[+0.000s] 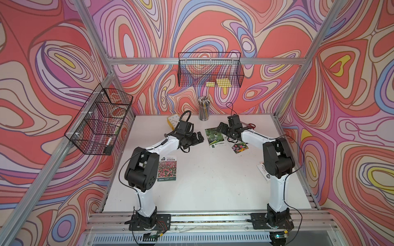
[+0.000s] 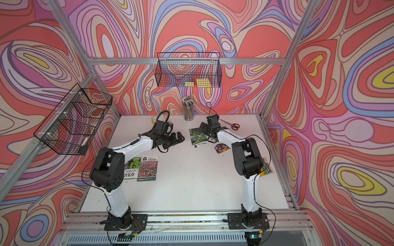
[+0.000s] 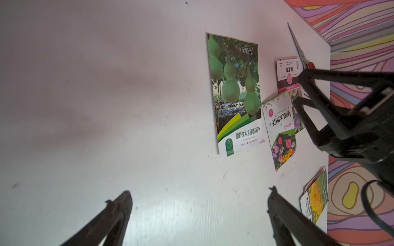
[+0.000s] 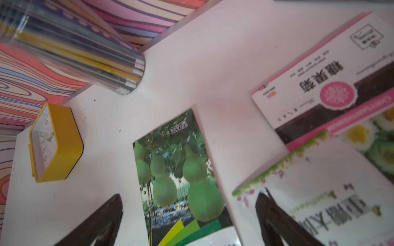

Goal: Arrange the seed packets in a row
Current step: Pick up the seed packet from the center of the board.

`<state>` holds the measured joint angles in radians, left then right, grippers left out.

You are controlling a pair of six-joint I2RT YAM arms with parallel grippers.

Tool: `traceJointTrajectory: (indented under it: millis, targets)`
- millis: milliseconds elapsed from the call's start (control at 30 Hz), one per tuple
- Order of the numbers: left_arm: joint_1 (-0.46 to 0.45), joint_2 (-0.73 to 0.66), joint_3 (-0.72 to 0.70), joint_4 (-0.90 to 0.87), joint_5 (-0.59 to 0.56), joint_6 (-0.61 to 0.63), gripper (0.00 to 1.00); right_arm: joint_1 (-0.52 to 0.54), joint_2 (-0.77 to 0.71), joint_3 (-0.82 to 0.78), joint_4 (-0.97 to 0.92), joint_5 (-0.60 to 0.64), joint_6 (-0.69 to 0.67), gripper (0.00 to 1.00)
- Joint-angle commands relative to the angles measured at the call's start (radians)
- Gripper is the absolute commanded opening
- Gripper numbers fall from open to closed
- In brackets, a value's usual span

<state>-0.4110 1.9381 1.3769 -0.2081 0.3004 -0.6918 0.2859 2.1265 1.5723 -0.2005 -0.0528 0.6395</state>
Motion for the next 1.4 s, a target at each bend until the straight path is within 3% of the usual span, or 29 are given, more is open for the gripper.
traceJointTrajectory:
  millis: [0,133,267,567,667,1033,1100,1300,1367]
  targets:
    - [-0.009,0.133,0.123,0.057,0.043,0.007,0.99,-0.054,0.085,0.115,-0.04,-0.168,-0.059,0.98]
    - [-0.016,0.265,0.233,0.081,0.086,-0.027,0.98,-0.077,0.206,0.274,-0.073,-0.262,-0.081,0.98]
    - [-0.022,0.326,0.266,0.115,0.106,-0.057,0.98,-0.078,0.261,0.307,-0.04,-0.334,-0.077,0.97]
    - [-0.05,0.399,0.311,0.146,0.19,-0.12,0.98,-0.079,0.283,0.169,0.094,-0.453,0.032,0.93]
    - [-0.063,0.407,0.314,0.15,0.205,-0.132,0.97,-0.078,0.265,0.092,0.179,-0.519,0.1,0.87]
    - [-0.065,0.355,0.248,0.155,0.188,-0.123,0.93,-0.115,0.185,-0.134,0.461,-0.639,0.275,0.45]
    - [-0.065,0.349,0.244,0.153,0.186,-0.121,0.93,-0.122,0.165,-0.153,0.457,-0.634,0.264,0.39]
    - [-0.065,0.31,0.237,0.123,0.181,-0.108,0.92,-0.136,0.099,-0.188,0.4,-0.614,0.204,0.04]
    - [-0.065,0.282,0.226,0.111,0.178,-0.096,0.92,-0.137,0.075,-0.201,0.383,-0.612,0.188,0.0]
